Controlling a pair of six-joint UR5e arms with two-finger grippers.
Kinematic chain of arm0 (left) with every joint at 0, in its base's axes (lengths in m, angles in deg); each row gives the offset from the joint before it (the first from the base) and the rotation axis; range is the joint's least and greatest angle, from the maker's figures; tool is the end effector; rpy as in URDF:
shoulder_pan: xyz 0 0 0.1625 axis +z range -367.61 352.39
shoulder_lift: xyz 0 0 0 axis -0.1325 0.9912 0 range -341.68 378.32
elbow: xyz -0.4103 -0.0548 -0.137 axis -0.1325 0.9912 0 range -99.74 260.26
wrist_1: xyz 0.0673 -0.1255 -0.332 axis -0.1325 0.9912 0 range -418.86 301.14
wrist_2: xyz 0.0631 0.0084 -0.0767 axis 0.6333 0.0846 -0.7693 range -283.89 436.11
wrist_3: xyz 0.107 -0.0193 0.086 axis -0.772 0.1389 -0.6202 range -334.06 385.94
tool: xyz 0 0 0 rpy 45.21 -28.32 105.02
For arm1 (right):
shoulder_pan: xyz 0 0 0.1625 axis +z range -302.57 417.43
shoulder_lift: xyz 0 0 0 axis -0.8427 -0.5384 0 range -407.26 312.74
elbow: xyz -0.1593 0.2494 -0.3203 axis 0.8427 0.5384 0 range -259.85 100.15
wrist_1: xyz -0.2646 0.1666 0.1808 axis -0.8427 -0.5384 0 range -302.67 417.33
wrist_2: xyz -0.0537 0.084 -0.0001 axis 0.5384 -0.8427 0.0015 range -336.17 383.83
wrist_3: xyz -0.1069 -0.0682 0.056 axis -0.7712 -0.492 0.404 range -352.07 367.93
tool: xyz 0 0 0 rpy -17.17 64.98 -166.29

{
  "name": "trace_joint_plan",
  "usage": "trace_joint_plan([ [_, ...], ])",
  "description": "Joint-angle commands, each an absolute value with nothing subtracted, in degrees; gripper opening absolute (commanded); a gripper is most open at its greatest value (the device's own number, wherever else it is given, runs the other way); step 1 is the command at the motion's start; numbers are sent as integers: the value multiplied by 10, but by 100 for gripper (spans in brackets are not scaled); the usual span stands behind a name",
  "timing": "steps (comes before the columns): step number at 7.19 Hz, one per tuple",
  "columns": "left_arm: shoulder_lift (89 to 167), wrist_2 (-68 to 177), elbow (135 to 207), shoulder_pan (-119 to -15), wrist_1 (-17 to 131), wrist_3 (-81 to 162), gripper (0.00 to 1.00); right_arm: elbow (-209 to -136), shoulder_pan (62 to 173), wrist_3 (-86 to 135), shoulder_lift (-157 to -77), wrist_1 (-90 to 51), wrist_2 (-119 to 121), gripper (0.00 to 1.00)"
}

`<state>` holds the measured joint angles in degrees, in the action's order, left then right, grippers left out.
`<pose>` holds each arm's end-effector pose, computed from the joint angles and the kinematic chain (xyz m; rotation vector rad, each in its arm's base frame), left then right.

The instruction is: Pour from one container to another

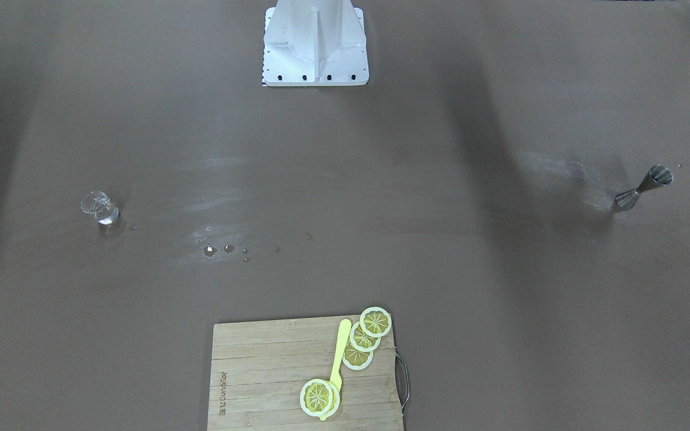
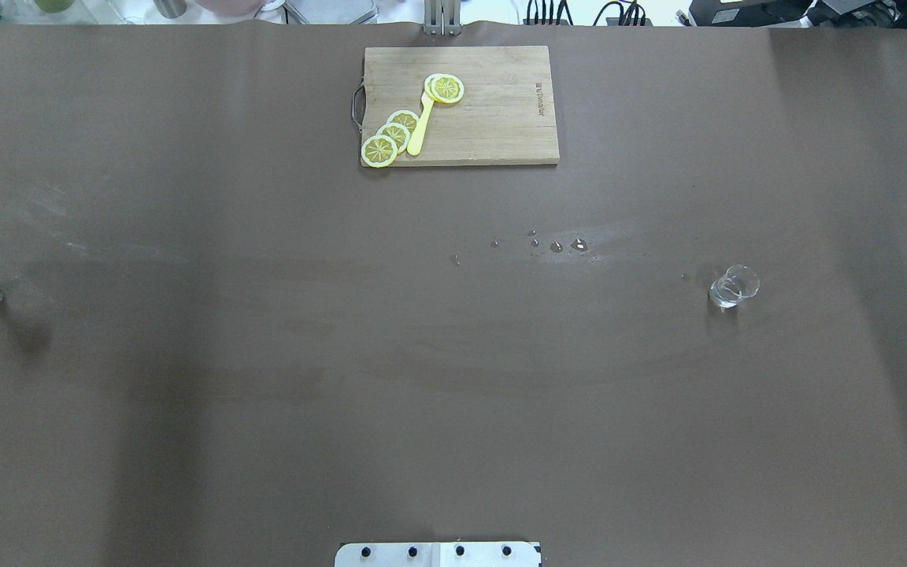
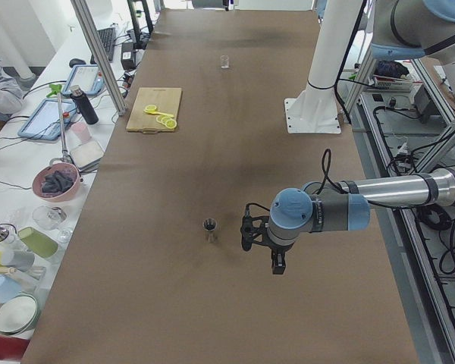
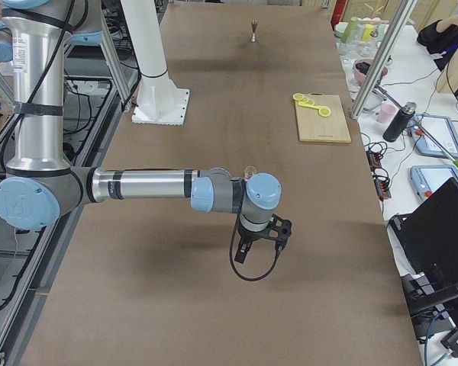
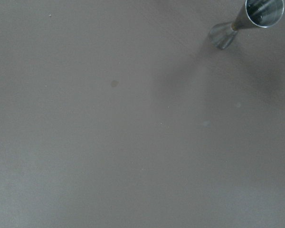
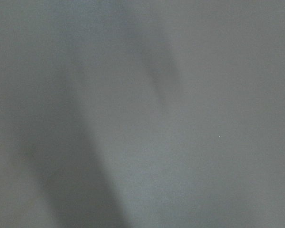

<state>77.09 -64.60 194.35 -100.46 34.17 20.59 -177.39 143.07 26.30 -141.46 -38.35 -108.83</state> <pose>-0.0359 -0.1987 0.6718 -0.0033 0.8872 0.0091 0.0090 -0.4005 0.6838 -0.1852 -0.7243 0.2482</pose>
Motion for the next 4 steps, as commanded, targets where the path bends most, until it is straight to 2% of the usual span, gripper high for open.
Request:
trace_joint_plan([
  [1, 779, -668, 1927, -1002, 340, 207, 98, -1781, 1397, 262, -1397, -382, -1090, 100],
  [4, 784, -662, 1930, -1001, 345, 207, 98, -1800, 1393, 264, -1368, -318, -1150, 100],
])
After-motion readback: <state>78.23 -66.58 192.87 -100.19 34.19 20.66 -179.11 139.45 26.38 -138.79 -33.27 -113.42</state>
